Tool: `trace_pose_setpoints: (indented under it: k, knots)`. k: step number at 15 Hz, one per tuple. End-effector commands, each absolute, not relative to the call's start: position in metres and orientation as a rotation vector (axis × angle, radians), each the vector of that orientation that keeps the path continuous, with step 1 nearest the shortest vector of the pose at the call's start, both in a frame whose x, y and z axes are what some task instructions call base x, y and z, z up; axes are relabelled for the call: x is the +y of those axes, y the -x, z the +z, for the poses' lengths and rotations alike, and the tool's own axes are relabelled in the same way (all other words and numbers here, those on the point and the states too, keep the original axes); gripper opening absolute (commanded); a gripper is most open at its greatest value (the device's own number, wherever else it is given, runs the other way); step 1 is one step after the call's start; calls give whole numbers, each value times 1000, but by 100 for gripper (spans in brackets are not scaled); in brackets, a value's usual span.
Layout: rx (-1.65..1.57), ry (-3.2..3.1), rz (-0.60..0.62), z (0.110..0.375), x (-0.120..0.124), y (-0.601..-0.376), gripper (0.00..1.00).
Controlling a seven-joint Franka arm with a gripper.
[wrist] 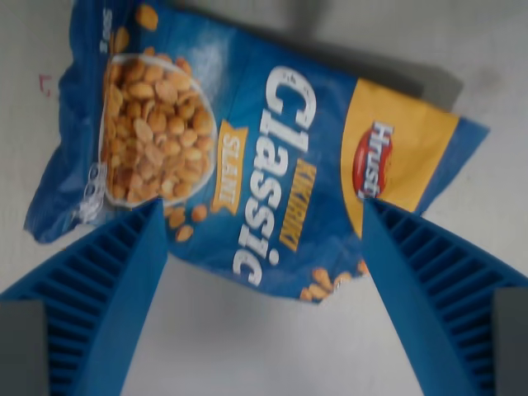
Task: Move above the blue bag
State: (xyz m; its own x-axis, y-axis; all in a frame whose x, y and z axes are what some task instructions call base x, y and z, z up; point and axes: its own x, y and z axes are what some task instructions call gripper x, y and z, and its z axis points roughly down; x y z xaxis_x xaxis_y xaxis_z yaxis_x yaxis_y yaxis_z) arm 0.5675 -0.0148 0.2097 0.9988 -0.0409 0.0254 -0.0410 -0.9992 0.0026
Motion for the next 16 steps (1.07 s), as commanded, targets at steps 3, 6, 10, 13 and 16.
trace_pose_setpoints:
  k: [3,6,10,13,16]
  knots:
    - [37,-3135,39,204,-20,-583,100]
    - [35,-3136,39,202,-21,-587,100]
    - [25,-3138,31,200,-23,-590,100]
    - [12,-3140,22,200,-23,-592,100]
    - [11,-3140,19,200,-23,-592,100]
